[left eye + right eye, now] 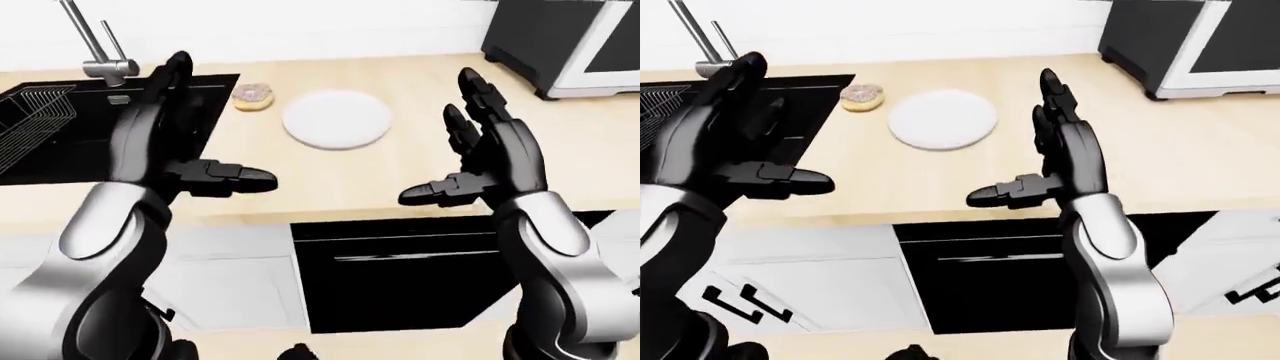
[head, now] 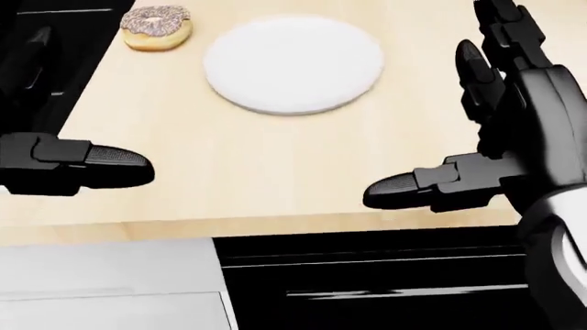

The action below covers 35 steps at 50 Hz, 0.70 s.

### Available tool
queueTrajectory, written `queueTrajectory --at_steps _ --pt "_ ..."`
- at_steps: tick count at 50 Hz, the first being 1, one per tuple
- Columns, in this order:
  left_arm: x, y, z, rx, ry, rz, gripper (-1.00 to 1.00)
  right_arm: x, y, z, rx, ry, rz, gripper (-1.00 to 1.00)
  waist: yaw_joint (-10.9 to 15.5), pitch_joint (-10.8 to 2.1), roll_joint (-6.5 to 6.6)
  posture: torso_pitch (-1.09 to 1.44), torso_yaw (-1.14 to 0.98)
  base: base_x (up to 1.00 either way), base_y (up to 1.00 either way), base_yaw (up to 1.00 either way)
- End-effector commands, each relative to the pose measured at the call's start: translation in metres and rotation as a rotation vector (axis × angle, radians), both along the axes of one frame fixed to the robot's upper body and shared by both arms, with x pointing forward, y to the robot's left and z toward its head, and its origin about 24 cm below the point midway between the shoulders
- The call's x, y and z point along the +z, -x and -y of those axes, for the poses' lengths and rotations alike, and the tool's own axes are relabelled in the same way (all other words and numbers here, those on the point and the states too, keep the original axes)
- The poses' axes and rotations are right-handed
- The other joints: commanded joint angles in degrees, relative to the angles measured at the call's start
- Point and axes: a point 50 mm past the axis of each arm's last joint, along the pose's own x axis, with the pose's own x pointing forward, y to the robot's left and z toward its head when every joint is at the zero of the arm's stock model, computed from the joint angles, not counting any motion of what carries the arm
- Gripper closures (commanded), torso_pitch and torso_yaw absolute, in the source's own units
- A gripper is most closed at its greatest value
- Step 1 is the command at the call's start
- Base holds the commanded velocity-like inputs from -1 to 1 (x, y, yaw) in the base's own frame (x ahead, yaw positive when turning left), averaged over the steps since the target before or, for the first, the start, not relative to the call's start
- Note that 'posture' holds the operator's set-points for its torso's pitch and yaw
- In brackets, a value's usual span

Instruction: Place the pastries on the plates.

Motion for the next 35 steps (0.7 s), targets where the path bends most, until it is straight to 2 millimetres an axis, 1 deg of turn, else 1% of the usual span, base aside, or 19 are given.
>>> queueTrajectory --at_steps 1,2,4,6,10,11,12,14,15,18,20,21,22,26,27,28,30,34,35 --pt "0.011 0.003 -0.001 0.014 -0.003 0.059 -1.0 0.017 0.006 -0.003 0.021 0.009 0.077 -1.0 0.5 -1.26 0.97 0.0 0.0 0.0 0.0 0.93" --pt "0.012 0.003 -0.002 0.016 -0.004 0.061 -1.0 0.019 0.006 -0.002 0.021 0.012 0.081 -1.0 1.1 -1.79 5.19 0.0 0.0 0.0 0.0 0.92" --pt "0.014 0.002 -0.004 0.021 -0.005 0.063 -1.0 0.022 0.007 -0.001 0.016 0.019 0.081 -1.0 -1.4 -2.49 3.76 0.0 0.0 0.0 0.0 0.75" --pt "0.014 0.002 -0.005 0.024 -0.008 0.064 -1.0 0.024 0.007 0.001 -0.003 0.039 0.078 -1.0 -0.6 -1.37 2.56 0.0 0.0 0.0 0.0 0.0" --pt "0.019 0.0 -0.01 0.036 -0.011 0.067 -1.0 0.034 0.008 0.003 -0.016 0.06 0.092 -1.0 -1.6 -0.86 2.36 0.0 0.0 0.0 0.0 0.0" --pt "0.02 0.0 -0.011 0.038 -0.011 0.069 -1.0 0.036 0.007 0.003 -0.014 0.067 0.094 -1.0 -1.7 -1.01 1.76 0.0 0.0 0.0 0.0 0.0" --pt "0.022 0.001 -0.013 0.041 -0.012 0.07 -1.0 0.038 0.007 0.002 -0.012 0.072 0.094 -1.0 -2.2 -2.2 0.65 0.0 0.0 0.0 0.07 0.0" --pt "0.023 0.0 -0.018 0.05 -0.013 0.071 -1.0 0.043 0.007 0.0 -0.006 0.081 0.099 -1.0 -3.3 -6.3 -5.08 0.0 0.0 0.0 0.14 0.0" --pt "0.024 0.0 -0.02 0.053 -0.012 0.073 -1.0 0.045 0.007 -0.001 -0.002 0.084 0.102 -1.0 -3.7 -4.16 -2.76 0.0 0.0 0.0 0.35 0.0" --pt "0.025 0.001 -0.026 0.064 -0.01 0.074 -1.0 0.048 0.006 -0.003 0.012 0.079 0.108 -1.0 -4.2 -5.02 -3.51 0.0 0.0 0.0 0.44 0.0" --pt "0.026 0.002 -0.028 0.07 -0.012 0.077 -1.0 0.05 0.006 -0.005 0.037 0.059 0.111 -1.0 -4.1 -4.66 -3.22 0.0 0.0 0.0 0.52 0.0" --pt "0.027 0.002 -0.029 0.072 -0.013 0.078 -1.0 0.05 0.005 -0.005 0.033 0.057 0.11 -1.0 -2.2 -4.14 -3.76 0.0 0.0 0.0 0.0 1.0" --pt "0.028 0.002 -0.03 0.074 -0.014 0.079 -1.0 0.05 0.005 -0.006 0.036 0.055 0.11 -1.0 -3.4 -3.5 -1.55 0.0 0.0 0.0 0.0 1.0" --pt "0.03 0.003 -0.032 0.076 -0.018 0.082 -1.0 0.052 0.005 -0.008 0.04 0.053 0.111 -1.0 -4.0 -3.37 2.96 0.0 0.0 0.0 0.0 1.0" --pt "0.03 0.003 -0.032 0.077 -0.019 0.082 -1.0 0.052 0.005 -0.008 0.035 0.06 0.109 -1.0 -3.4 -2.65 3.66 0.0 0.0 0.0 0.0 1.0" --pt "0.031 0.004 -0.032 0.078 -0.021 0.082 -1.0 0.053 0.005 -0.008 0.034 0.058 0.111 -1.0 -5.7 -2.56 4.03 0.0 0.0 0.0 0.0 0.0" --pt "0.031 0.004 -0.032 0.076 -0.026 0.082 -1.0 0.055 0.003 -0.007 0.022 0.061 0.109 -1.0 -5.7 -2.67 1.99 0.0 0.0 0.0 0.0 0.0" --pt "0.032 -0.002 -0.029 0.068 -0.046 0.076 -1.0 0.057 0.003 -0.008 0.02 0.07 0.106 -1.0 -5.5 -2.28 0.97 0.0 0.0 0.01 0.0 0.0" --pt "0.034 -0.004 -0.03 0.071 -0.045 0.074 -1.0 0.059 0.003 -0.01 0.022 0.073 0.106 -1.0 -5.1 -3.49 1.37 0.0 0.0 0.17 0.0 0.0"
